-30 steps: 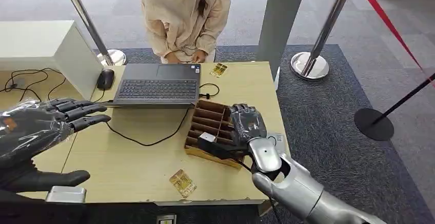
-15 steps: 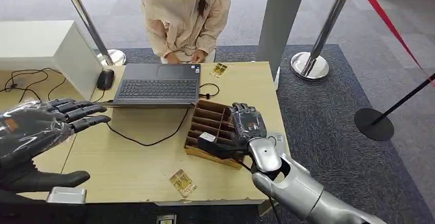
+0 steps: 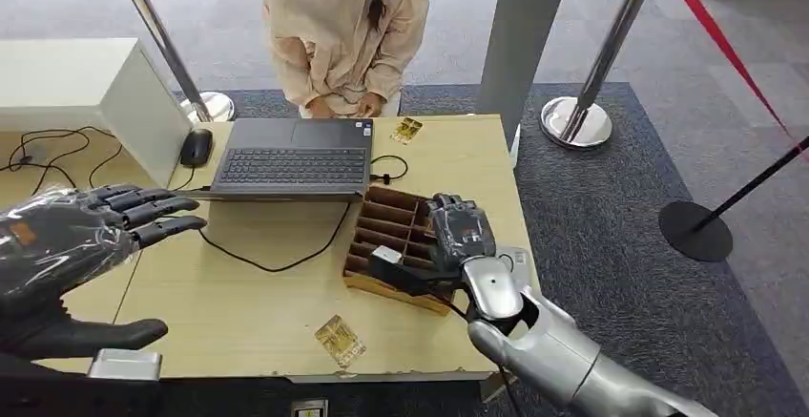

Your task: Pass the card to the sensor for recognition and then transmit it.

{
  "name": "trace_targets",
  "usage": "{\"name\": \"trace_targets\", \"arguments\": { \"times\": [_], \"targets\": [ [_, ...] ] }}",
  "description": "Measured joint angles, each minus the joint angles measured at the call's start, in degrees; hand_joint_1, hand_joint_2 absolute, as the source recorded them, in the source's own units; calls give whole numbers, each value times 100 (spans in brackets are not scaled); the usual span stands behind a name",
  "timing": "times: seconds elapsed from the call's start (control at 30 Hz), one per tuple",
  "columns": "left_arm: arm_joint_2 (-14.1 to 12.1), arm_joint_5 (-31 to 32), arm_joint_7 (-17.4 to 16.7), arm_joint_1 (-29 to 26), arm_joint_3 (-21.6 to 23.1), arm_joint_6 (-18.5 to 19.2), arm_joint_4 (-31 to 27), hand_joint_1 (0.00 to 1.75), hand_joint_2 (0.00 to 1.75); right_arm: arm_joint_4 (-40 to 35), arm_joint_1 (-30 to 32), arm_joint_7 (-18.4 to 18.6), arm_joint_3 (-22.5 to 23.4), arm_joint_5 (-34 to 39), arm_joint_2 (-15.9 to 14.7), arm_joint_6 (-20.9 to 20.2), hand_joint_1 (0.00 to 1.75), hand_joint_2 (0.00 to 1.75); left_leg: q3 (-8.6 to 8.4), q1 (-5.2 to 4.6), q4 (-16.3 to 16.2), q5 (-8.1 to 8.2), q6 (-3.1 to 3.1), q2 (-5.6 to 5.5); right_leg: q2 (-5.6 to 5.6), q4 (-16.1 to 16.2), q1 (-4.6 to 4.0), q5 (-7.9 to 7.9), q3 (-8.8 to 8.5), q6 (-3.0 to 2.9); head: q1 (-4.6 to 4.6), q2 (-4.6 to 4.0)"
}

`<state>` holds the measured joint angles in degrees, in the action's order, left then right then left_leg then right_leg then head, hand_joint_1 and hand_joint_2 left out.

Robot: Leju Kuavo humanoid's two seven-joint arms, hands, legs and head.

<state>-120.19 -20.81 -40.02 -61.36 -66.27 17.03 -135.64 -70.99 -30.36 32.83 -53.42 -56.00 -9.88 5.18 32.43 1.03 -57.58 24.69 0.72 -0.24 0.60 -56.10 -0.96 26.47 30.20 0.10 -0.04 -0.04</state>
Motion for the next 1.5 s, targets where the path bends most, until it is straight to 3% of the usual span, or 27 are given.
{"name": "trace_targets", "arguments": {
  "times": [0.5, 0.6, 0.63, 0.67, 0.73, 0.77, 0.83, 1.3, 1.5],
  "targets": [
    [0, -68, 0, -21, 0, 0, 0, 0, 0, 52, -5, 0, 2, 26, 20, 37, 61, 175, -1, 0, 0, 0, 0, 1, 0, 0, 0, -2, -1, 2, 0, 0],
    [0, -133, 0, -20, 4, -15, 0, 0, 0, 52, -5, 2, 2, 26, 20, 50, 73, 175, -1, 0, 0, 0, 0, 0, 0, 0, 0, -2, -1, 2, 0, 0],
    [0, -146, 0, -20, 4, -22, 0, 0, 0, 52, -5, 0, 2, 26, 20, 57, 89, 175, -1, 0, 0, 0, 0, 0, 0, 0, 0, -2, -1, 2, 0, 0],
    [0, -155, 0, -20, 7, -26, 0, 0, 0, 52, -5, 2, 2, 26, 20, 61, 89, 175, -1, 0, 0, 0, 0, 0, 0, 0, 0, -2, -1, 2, 2, 0],
    [0, -181, 0, -20, 7, -31, 0, 0, 0, 52, -12, 2, 2, 26, 22, 83, 115, 175, -1, 0, 0, 0, 0, 0, 0, 0, 0, -2, -1, 2, 0, 0],
    [0, -192, 0, -20, 9, -35, 0, 0, 0, 52, -14, 2, 2, 26, 26, 87, 115, 175, -1, 0, 0, 0, 0, 0, 0, 0, 0, -2, -1, 2, 0, 0],
    [0, -208, 0, -21, 9, -37, 0, 0, 0, 72, -3, 2, -2, 46, 33, 81, 134, 175, 1, 0, 0, 0, 0, 0, 0, 0, 0, -2, 1, 2, 2, 0],
    [0, -267, 0, -21, 11, -55, 2, 0, 0, 133, -37, 0, 7, 63, 59, 90, 133, 175, 1, -1, 0, 0, 0, 0, 0, 0, 1, -1, 1, 2, 2, 0],
    [0, -313, 0, -21, 13, -66, 2, 0, 0, 140, -40, -4, 7, 68, 61, 105, 140, 175, 1, -1, 0, 0, 0, 0, 0, 0, 1, -1, 1, 2, 0, 0]
  ]
}}
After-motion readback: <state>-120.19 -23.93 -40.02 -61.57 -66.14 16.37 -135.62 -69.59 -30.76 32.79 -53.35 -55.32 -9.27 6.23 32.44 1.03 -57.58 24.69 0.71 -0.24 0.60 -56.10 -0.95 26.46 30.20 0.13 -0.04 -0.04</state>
